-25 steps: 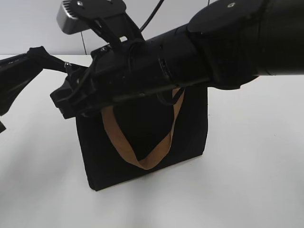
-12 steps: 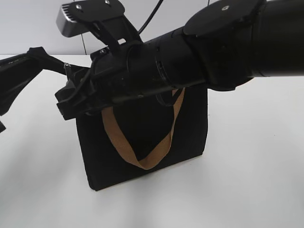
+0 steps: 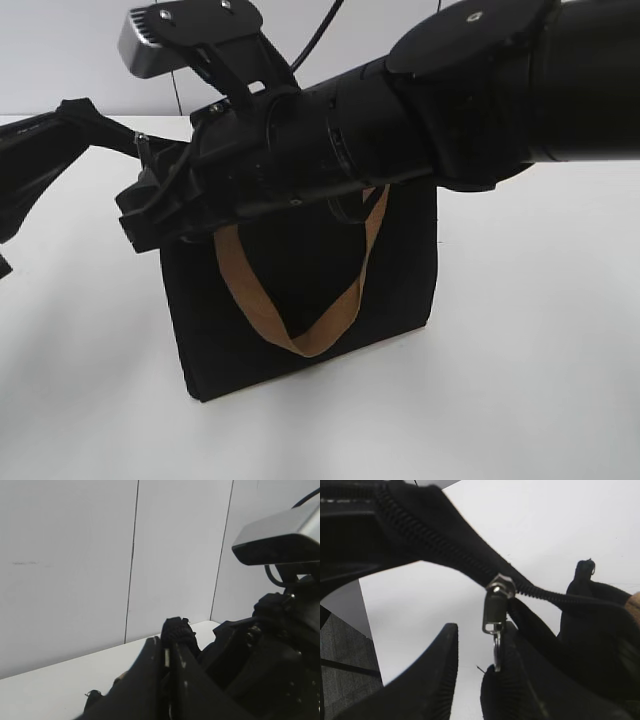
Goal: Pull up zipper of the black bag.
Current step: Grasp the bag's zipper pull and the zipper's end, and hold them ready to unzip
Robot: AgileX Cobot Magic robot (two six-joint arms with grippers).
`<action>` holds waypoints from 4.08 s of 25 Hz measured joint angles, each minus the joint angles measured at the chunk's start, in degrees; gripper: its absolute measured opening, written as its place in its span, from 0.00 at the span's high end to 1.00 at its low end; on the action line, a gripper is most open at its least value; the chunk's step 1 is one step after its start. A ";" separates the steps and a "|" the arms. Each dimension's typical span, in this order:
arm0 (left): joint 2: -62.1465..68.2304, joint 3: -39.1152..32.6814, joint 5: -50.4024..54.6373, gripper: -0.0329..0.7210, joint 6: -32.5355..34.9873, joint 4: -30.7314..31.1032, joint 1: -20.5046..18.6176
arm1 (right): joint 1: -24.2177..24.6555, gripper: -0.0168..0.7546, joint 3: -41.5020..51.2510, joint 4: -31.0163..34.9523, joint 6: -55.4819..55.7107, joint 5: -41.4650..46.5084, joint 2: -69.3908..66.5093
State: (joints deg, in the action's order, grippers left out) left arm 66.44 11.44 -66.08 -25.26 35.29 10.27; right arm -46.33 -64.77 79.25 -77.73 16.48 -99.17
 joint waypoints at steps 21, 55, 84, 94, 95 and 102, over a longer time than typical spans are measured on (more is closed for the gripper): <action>0.00 0.00 0.35 0.94 0.00 -0.29 0.00 | 0.00 0.96 0.00 -0.24 1.60 0.00 0.00; 0.00 0.00 3.32 0.94 -1.10 0.53 0.00 | 5.80 1.00 0.00 -22.21 23.64 4.56 3.02; 0.00 0.00 6.18 0.94 -1.12 -1.12 0.28 | 9.95 1.00 -3.64 -36.71 34.64 10.71 4.24; 0.00 0.00 6.02 0.94 -1.12 -2.33 0.28 | 10.08 1.00 -8.68 -45.03 38.09 14.54 4.29; 0.00 0.00 5.89 0.94 -1.12 -2.43 0.28 | 10.08 1.00 -9.07 -46.77 39.19 14.94 4.29; -2.00 0.00 8.02 0.94 -1.12 -2.66 0.35 | 11.38 1.00 -9.25 -54.59 46.14 17.42 4.29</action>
State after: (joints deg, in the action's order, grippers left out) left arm 64.44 11.44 -58.06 -26.38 32.64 10.62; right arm -34.95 -74.02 24.66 -31.59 33.90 -94.88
